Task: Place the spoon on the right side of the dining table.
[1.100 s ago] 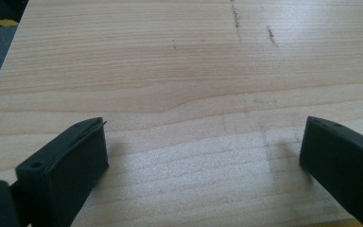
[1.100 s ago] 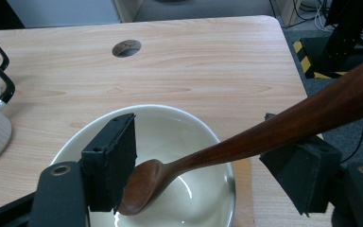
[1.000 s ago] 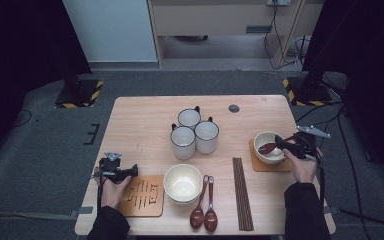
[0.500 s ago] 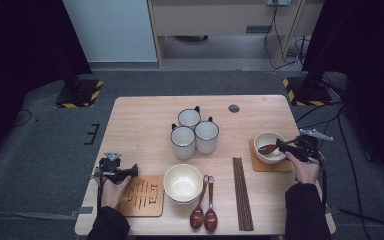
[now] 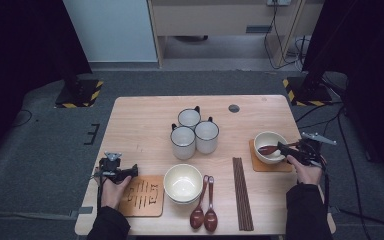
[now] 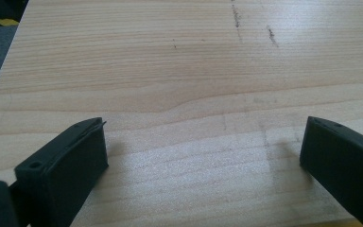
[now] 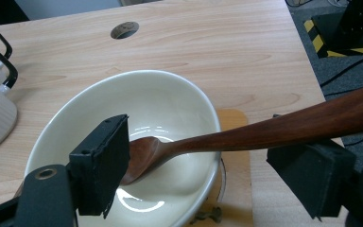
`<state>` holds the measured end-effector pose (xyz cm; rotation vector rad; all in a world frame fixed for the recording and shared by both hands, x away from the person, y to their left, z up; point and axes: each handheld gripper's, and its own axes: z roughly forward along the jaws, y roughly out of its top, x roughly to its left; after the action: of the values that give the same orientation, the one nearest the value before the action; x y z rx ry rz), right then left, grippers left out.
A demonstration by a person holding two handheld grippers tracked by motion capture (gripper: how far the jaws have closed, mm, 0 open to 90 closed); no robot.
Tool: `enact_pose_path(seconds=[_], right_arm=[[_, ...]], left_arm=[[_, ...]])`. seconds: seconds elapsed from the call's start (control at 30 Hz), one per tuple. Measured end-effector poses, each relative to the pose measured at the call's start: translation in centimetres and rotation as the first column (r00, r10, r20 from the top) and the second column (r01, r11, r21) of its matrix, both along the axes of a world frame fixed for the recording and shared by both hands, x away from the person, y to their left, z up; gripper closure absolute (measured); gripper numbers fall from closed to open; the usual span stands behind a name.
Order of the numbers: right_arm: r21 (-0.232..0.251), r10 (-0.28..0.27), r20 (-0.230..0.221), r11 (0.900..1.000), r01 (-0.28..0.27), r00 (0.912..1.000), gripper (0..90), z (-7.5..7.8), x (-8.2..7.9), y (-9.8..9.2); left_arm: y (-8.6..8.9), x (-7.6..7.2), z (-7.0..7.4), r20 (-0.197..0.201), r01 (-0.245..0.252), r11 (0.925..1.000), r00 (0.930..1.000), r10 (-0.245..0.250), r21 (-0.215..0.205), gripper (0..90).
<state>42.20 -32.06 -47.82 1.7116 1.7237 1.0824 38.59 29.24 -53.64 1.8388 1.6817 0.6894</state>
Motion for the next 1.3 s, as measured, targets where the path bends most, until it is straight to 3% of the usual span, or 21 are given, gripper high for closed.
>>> enact_pose_path(seconds=[0.83,1.3], right_arm=[[0.002,0.045,-0.038,0.999,-0.045,0.9983,19.7,-0.4,-2.8,0.8],[0.014,0.047,-0.007,0.999,-0.047,0.9989,18.4,0.8,-4.6,1.2]], left_arm=[[0.0,0.0,0.0,0.000,0.000,1.0000,1.0000,0.000,0.000,0.6],[0.0,0.0,0.0,0.000,0.000,1.0000,1.0000,0.000,0.000,0.6]])
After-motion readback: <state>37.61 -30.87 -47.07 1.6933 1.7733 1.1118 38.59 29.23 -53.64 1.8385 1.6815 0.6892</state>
